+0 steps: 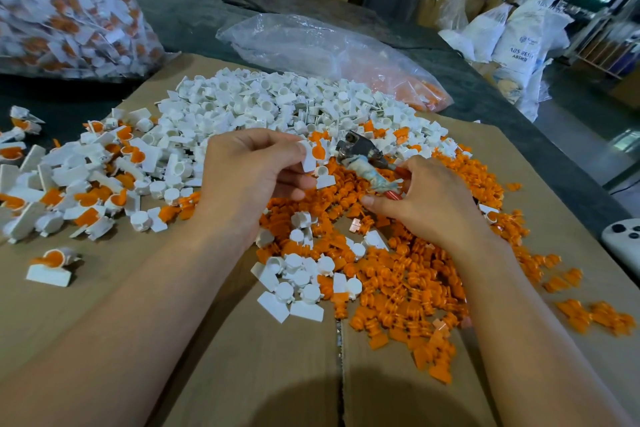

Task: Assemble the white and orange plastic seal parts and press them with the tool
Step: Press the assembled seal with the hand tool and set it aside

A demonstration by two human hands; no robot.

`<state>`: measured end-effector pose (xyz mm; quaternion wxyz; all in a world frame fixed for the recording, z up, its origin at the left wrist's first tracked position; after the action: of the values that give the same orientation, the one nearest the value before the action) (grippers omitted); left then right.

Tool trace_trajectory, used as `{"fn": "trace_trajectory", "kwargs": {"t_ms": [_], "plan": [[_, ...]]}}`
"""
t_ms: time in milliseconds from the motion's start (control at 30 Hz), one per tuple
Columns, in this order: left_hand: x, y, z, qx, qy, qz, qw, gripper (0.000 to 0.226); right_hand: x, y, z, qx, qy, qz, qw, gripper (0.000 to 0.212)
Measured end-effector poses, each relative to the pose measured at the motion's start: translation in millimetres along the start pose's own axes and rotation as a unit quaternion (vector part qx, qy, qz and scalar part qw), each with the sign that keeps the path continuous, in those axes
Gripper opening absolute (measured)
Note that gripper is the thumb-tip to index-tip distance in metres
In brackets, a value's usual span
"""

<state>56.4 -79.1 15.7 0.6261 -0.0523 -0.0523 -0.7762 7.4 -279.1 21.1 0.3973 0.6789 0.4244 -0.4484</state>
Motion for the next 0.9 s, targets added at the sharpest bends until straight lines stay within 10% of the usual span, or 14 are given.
{"fn": "trace_trajectory", "kwargs": {"t_ms": [900], "plan": [[1, -1, 1, 0.011, 0.006, -0.005, 1.000, 0.017, 13, 5, 6, -0.005, -0.005, -0.060, 0.998, 0.082]]}}
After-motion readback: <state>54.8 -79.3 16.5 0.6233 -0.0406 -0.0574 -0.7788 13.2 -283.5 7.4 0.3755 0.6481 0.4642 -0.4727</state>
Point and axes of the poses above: each hand's wrist, its own y-axis towards the middle knuckle, its own x-axis out of the palm, z = x × y, the point moved 6 cm from there along y, towards the middle knuckle, and after that the axes turned 8 degrees about y, right-handed, at the moved point
